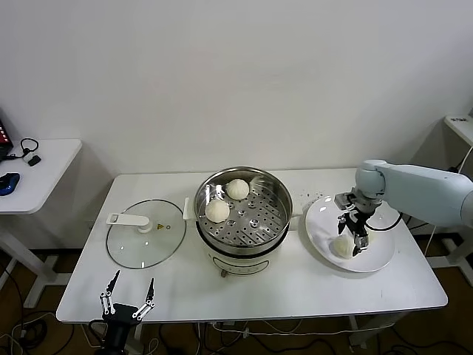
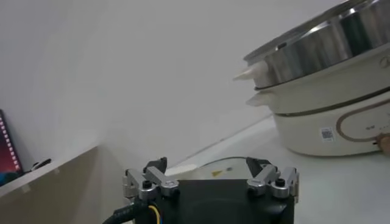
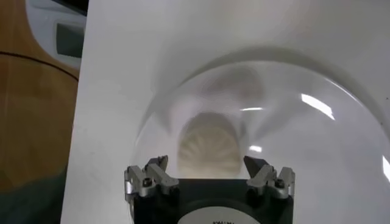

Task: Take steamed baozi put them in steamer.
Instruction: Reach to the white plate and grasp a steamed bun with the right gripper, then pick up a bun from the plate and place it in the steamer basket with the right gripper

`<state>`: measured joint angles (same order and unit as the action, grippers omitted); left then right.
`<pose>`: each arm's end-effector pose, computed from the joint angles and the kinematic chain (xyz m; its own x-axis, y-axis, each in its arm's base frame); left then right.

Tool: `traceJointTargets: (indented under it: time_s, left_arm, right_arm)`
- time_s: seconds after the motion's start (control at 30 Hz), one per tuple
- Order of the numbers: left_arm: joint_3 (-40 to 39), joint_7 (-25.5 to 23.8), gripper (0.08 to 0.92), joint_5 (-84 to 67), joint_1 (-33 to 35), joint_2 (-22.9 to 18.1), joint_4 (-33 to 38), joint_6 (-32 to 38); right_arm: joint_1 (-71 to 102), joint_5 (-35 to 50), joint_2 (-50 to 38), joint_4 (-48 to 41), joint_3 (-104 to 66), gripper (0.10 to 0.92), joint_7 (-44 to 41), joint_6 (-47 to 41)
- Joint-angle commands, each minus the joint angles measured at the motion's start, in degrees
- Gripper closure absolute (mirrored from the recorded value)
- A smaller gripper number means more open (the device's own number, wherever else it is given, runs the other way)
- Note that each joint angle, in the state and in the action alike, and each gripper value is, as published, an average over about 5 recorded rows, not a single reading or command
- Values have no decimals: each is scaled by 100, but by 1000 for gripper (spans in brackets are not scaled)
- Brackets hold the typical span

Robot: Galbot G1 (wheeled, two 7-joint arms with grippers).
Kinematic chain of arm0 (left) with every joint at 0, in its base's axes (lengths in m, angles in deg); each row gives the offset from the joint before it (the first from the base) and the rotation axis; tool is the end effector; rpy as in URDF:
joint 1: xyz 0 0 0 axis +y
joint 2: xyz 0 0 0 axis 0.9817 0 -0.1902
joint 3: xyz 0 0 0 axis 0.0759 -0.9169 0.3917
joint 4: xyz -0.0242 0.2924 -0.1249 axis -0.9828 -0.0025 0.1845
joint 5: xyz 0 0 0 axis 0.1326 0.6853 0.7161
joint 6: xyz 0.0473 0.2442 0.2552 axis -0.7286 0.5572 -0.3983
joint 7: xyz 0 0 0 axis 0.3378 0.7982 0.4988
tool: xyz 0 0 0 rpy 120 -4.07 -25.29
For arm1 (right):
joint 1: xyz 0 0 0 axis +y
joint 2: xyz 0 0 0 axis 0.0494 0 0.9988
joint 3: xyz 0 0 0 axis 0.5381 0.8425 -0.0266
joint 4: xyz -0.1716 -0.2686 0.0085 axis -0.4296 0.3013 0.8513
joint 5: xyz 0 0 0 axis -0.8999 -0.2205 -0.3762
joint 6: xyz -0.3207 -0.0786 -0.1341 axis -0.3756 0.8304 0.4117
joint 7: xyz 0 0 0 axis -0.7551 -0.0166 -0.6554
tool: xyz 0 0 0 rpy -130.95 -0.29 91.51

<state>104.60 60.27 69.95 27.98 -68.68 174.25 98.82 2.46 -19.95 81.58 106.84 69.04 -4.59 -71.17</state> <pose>0.1115 0.0803 -0.3935 -0.9979 0.0411 0.0492 0.0583 0.9014 0.4291 0.5268 -0.1458 -0.2233 0.1077 0.0249 0.9939 -0.9807 -0.1613 0.1103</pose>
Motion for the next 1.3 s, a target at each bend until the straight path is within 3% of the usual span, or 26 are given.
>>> traceJointTargets:
  time_s: [0.03, 0.17, 0.37, 0.9, 1.3]
  left_arm:
    - [-5, -2, 177, 8, 1, -280, 5, -3]
    - [-1, -4, 177, 9, 0, -280, 0, 3]
    - [-5, -4, 177, 22, -4, -280, -7, 10]
    - [12, 7, 177, 44, 19, -280, 5, 31]
    - [-11, 14, 177, 63, 13, -280, 23, 54]
  right_arm:
    - [97, -83, 12, -53, -79, 203, 23, -4]
    - [101, -127, 24, -60, -83, 211, 23, 8]
    - [105, -159, 11, -52, -82, 317, 23, 14]
    - [-34, -277, 8, 17, -68, 377, -1, 87]
    - [-1846, -43, -114, 961, 996, 423, -152, 699]
